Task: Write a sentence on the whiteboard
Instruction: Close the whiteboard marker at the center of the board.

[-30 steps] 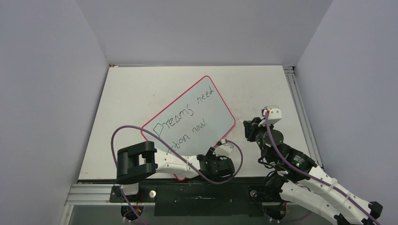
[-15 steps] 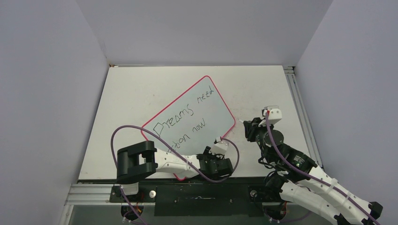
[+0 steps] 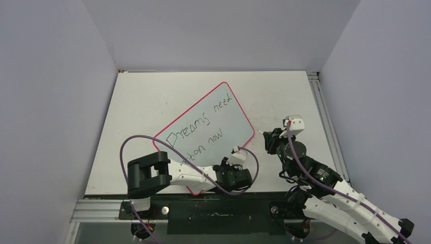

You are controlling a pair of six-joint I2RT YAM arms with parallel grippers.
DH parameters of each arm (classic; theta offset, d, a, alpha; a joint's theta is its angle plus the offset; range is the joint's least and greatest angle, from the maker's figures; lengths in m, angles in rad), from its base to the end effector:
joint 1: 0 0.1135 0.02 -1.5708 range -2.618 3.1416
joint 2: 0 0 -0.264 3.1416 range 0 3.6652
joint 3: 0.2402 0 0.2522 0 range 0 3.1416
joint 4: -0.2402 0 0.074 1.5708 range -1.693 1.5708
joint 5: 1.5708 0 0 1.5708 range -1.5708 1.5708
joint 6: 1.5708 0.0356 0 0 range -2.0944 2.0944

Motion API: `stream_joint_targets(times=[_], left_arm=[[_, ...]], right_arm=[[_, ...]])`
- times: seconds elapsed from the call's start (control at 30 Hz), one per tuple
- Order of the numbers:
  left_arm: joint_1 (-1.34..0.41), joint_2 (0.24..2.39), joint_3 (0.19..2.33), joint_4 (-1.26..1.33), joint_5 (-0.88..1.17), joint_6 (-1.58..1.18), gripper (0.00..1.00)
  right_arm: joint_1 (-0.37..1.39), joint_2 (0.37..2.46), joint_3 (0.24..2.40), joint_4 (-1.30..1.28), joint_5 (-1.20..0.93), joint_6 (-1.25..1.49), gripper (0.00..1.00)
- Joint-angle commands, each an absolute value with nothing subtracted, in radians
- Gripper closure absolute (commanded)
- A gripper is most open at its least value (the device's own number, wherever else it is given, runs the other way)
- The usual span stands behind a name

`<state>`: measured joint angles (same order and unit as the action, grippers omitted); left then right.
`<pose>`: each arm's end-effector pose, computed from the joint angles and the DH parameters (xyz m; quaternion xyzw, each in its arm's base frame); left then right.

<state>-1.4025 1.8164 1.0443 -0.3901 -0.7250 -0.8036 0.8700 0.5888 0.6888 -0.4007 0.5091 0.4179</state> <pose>0.0805 -0.3328 0.1493 0.2014 0.8960 -0.0128 0.3955 0.1026 0.0947 0.3131 -0.0290 0.7928 0.1825 0.5808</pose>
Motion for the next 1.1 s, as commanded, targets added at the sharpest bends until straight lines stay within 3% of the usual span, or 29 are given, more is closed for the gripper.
stream_joint_targets(times=[0.0, 0.67, 0.97, 1.07], left_arm=[[-1.388, 1.837, 1.061, -0.382, -0.742, -0.784, 0.70], [-1.424, 1.868, 1.064, -0.397, -0.712, -0.763, 0.84], [-1.515, 1.841, 1.065, -0.449, -0.682, -0.786, 0.84], [-1.514, 1.817, 1.071, -0.468, -0.684, -0.819, 0.79]], right_arm=[[0.865, 0.574, 0.683, -0.362, 0.511, 0.429, 0.94], [0.864, 0.561, 0.679, -0.375, 0.512, 0.437, 0.94], [0.864, 0.559, 0.677, -0.376, 0.514, 0.438, 0.94], [0.865, 0.559, 0.676, -0.377, 0.514, 0.439, 0.94]])
